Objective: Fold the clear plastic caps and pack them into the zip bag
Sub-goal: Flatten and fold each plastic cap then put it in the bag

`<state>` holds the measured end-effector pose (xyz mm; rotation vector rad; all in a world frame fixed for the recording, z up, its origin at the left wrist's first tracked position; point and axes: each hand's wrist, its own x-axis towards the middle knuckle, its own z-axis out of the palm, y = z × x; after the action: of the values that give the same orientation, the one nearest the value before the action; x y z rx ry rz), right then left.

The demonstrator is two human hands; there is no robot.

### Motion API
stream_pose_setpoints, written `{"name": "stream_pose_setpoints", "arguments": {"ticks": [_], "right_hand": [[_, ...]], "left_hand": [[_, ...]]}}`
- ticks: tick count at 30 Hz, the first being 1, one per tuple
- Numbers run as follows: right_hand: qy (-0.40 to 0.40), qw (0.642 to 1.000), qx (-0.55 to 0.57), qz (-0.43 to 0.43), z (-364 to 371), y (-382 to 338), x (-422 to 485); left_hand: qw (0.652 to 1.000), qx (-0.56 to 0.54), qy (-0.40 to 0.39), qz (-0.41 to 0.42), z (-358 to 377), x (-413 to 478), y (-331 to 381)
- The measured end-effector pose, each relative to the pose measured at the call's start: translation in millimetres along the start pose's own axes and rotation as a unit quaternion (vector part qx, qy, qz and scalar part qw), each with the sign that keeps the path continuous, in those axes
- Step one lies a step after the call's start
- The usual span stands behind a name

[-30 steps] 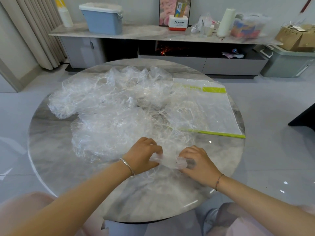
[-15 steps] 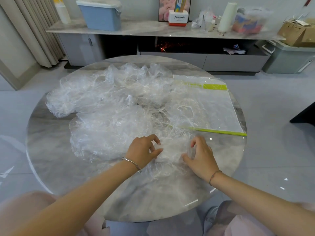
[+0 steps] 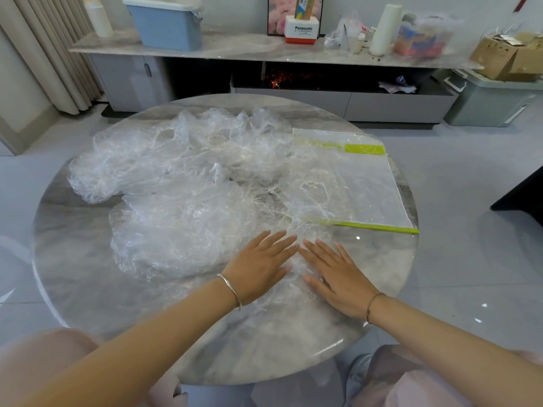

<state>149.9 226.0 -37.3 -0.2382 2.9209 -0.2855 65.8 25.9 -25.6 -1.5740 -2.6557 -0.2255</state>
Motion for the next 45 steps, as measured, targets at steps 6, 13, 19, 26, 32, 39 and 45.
{"name": "stream_pose_setpoints", "arguments": {"ticks": [6,13,19,26,32,39,45], "right_hand": [[-0.029,0.999,-0.018,-0.005,6.2,3.0,-3.4],[-0.006,1.0,-0.008,-0.006,6.6,4.3,3.6],[0.204,0.977,-0.03,-0.059,3.0,5.3,11.5],[0.296,0.95,0.024,-0.098,-5.2,4.9,14.1],[0.233,0.963,0.123,-0.057,0.3,-4.1,6.1],[0.179,0.916,0.349,0.084,1.4,0.2,15.4],[0.196,0.872,0.423,0.15,-2.2,0.6,22.5]], "left_hand": [[0.994,0.004,-0.104,-0.022,15.0,-7.3,-4.8],[0.992,0.011,-0.128,-0.012,20.5,-5.7,-8.1],[0.999,-0.031,-0.021,-0.028,11.3,-0.2,-5.8],[0.994,-0.043,0.104,0.018,1.8,0.1,-8.4],[0.995,-0.064,0.075,-0.025,5.7,-8.6,-6.6],[0.964,-0.151,0.076,-0.206,5.8,-3.0,-9.1],[0.964,-0.122,0.082,-0.223,6.7,0.1,-11.2]]}}
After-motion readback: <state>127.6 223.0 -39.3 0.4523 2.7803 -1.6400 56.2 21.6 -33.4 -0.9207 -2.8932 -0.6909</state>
